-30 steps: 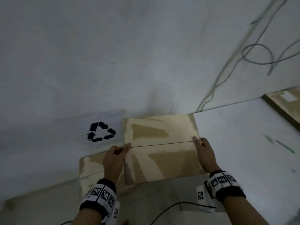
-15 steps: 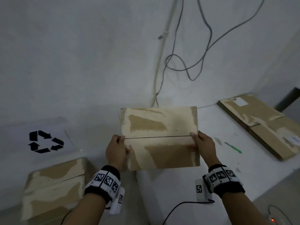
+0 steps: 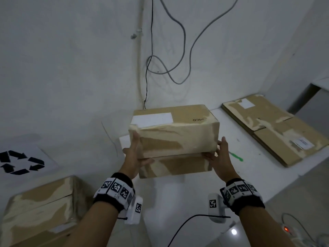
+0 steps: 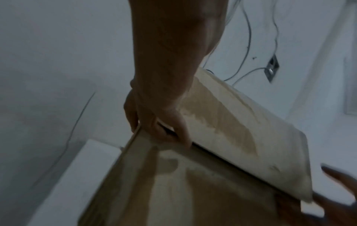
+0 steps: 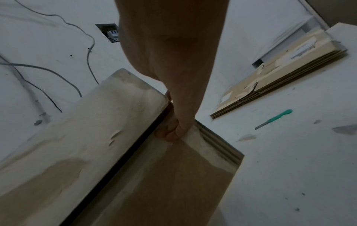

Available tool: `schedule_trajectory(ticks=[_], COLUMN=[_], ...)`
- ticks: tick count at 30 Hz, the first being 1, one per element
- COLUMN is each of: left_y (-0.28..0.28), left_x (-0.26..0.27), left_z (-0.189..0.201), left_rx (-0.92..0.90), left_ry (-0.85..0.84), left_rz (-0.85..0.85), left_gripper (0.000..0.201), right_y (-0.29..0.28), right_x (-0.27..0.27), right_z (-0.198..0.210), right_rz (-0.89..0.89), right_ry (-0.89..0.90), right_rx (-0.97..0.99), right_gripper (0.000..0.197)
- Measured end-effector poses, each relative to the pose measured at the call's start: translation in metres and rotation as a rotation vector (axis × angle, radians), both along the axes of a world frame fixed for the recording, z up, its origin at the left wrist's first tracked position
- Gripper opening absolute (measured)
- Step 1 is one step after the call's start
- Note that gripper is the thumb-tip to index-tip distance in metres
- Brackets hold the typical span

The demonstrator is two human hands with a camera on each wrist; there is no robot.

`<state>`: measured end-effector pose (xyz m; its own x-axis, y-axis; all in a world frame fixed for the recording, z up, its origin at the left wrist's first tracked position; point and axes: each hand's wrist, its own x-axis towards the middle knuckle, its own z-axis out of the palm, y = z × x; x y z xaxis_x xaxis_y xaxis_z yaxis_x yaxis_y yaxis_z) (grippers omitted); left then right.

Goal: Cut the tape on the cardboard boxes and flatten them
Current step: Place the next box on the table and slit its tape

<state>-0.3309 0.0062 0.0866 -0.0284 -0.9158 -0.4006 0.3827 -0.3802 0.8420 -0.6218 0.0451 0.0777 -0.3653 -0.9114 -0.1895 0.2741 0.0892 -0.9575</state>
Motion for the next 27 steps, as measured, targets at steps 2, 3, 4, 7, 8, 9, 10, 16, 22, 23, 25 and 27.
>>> schedule_trajectory(ticks=[2,3,4,7,8,9,10,16,22,23,25,27], left_y=[-0.009,-0.014,-0.017,-0.027,-0.026,-0.024,-0.025,-0.017,0.005,0.008,0.017,0.025], left_x=[-0.005,-0.007,-0.010,-0.013,-0.014,-0.016,-0.019,-0.048,-0.095,-0.098,-0.108,-0.120], left_z=[0.001,0.000,-0.002,-0.012,-0.016,-0.018,-0.021,-0.061,-0.090,-0.098,-0.113,-0.126], left_rx=[0.007,0.003,-0.003,0.082,0.086,0.062,0.050,0.025,0.002,0.035,0.092,0.126], left_ry=[0.083,0.111,0.133,0.138,0.108,0.098,0.105,0.315,0.132,0.089,0.094,0.027], left_rz=[-0.041,-0.063,-0.077,-0.065,-0.062,-0.056,-0.050,-0.010,0.159,0.236,0.339,0.452], left_gripper=[0.084,0.085,0.082,0.076,0.073,0.065,0.049,0.028,0.022,0.023,0.023,0.028], right_y=[-0.002,-0.003,-0.005,-0.008,-0.009,-0.011,-0.013,-0.048,-0.071,-0.070,-0.066,-0.061], right_x=[-0.006,-0.008,-0.013,-0.028,-0.036,-0.043,-0.050,-0.093,-0.140,-0.144,-0.152,-0.160], right_z=[-0.004,-0.004,-0.006,-0.016,-0.024,-0.031,-0.035,-0.058,-0.105,-0.116,-0.131,-0.139], right_rz=[0.039,0.055,0.069,0.101,0.104,0.113,0.110,0.045,0.039,0.040,0.081,0.146], right_ry=[0.029,0.040,0.044,0.148,0.205,0.281,0.310,0.104,-0.057,-0.066,-0.063,-0.035], right_rx=[0.008,0.007,0.012,0.005,0.003,-0.014,-0.029,0.017,0.227,0.260,0.305,0.373], right_gripper=[0.021,0.025,0.030,0.034,0.048,0.066,0.072,0.034,0.033,0.033,0.031,0.028])
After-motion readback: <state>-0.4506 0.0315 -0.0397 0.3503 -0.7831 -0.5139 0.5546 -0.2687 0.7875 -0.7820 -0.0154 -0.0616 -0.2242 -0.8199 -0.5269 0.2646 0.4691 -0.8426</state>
